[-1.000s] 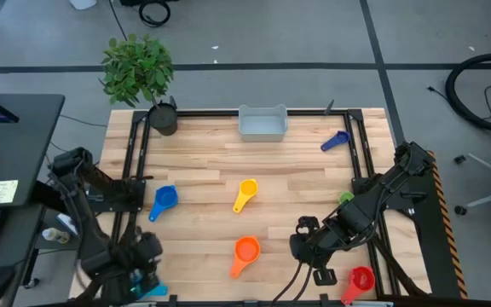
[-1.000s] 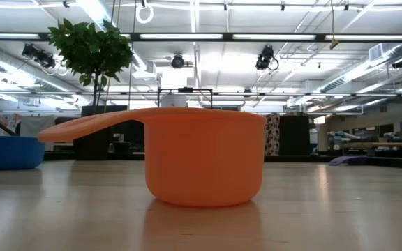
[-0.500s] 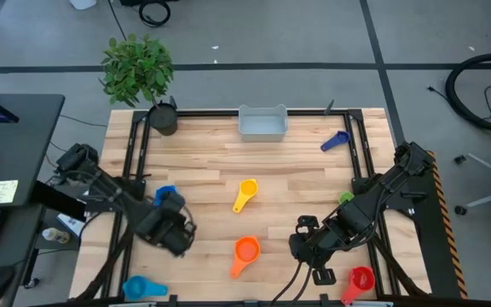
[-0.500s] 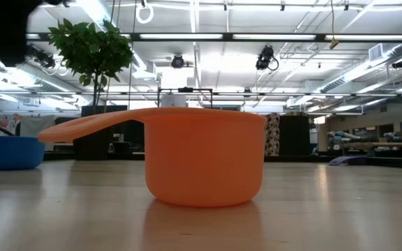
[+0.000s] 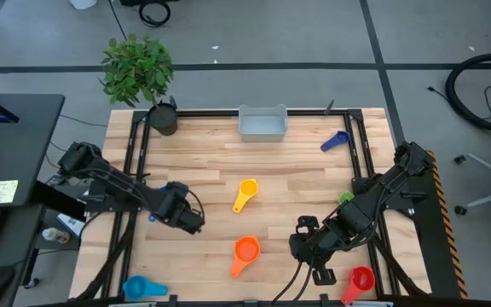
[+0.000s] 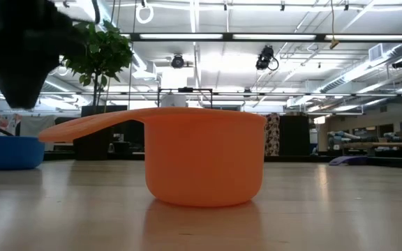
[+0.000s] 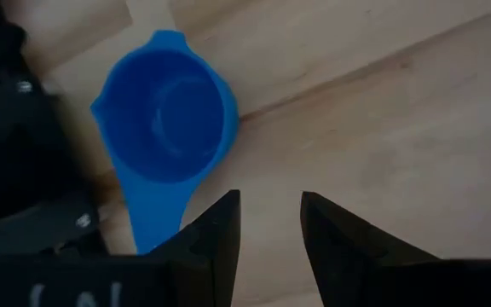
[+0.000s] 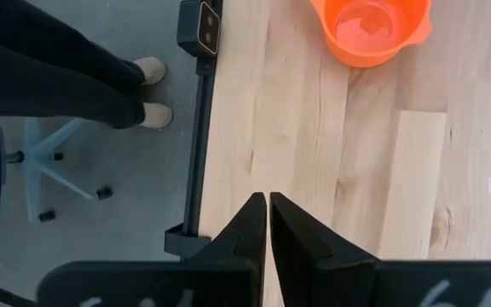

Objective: Nest measuring cups in basket
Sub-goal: Stack the blue measuring cup on top of the orange measuring cup

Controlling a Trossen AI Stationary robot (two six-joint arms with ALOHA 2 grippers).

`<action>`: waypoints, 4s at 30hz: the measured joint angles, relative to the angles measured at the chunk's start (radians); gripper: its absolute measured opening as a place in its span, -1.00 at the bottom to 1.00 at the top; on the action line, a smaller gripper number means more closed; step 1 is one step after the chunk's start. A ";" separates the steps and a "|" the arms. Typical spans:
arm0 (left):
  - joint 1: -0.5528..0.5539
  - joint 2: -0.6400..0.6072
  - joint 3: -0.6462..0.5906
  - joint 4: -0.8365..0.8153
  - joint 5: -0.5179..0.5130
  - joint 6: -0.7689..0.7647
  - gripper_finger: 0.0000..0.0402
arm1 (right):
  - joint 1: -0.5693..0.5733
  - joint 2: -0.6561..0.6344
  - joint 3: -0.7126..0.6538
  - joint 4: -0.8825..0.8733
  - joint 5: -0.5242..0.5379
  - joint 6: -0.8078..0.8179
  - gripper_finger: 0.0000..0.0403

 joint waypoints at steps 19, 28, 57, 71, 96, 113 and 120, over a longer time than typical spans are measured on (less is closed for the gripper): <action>0.015 0.000 -0.140 0.052 -0.053 0.000 -0.35 | -0.007 0.000 0.000 0.000 0.014 -0.001 -0.89; 0.015 0.000 -0.166 0.119 -0.090 0.031 -0.35 | -0.008 0.000 0.000 -0.001 0.016 -0.001 -0.89; 0.015 0.001 -0.231 0.174 -0.129 0.175 -0.93 | -0.009 0.000 0.000 0.000 0.027 0.000 -0.90; -0.019 -0.003 0.026 0.182 -0.069 0.437 -0.94 | -0.013 -0.002 0.000 -0.020 0.069 -0.019 -0.95; -0.134 0.124 0.372 0.344 -0.110 0.291 -0.94 | -0.026 -0.412 0.003 -0.220 0.385 -0.157 -0.99; -0.042 0.498 0.916 0.214 -0.076 0.371 -0.94 | -0.026 -0.558 0.003 -0.260 0.371 -0.309 -0.98; -0.047 0.642 1.094 0.114 -0.043 0.362 -0.94 | -0.026 -0.557 0.003 -0.271 0.373 -0.309 -0.97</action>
